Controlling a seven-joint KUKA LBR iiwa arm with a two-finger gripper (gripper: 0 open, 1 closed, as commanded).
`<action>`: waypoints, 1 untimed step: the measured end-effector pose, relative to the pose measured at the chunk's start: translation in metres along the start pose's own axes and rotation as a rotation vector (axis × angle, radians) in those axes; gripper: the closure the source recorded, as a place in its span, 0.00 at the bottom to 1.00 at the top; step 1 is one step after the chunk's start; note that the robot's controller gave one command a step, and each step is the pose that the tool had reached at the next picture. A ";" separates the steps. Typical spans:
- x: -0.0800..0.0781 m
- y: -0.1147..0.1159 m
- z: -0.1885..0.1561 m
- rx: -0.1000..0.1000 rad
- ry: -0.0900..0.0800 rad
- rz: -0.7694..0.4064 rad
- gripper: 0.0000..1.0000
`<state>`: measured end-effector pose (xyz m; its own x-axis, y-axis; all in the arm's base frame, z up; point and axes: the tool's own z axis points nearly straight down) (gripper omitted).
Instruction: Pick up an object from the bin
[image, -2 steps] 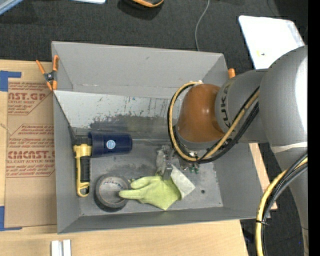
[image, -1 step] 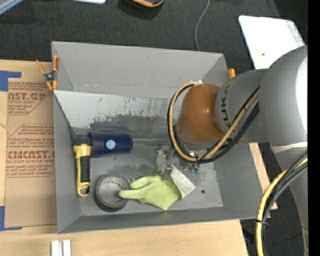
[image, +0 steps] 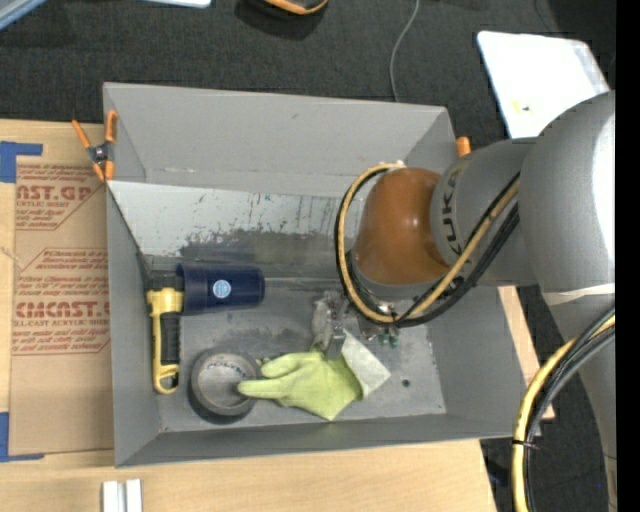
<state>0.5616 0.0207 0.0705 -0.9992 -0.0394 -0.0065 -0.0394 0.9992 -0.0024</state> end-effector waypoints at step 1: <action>0.000 0.000 0.000 0.000 0.000 0.000 1.00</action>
Offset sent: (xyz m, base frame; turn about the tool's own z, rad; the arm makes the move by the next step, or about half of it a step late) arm 0.0000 0.0000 0.0000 0.0000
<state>0.5616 0.0208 0.0705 -0.9992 -0.0397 -0.0065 -0.0397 0.9992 -0.0025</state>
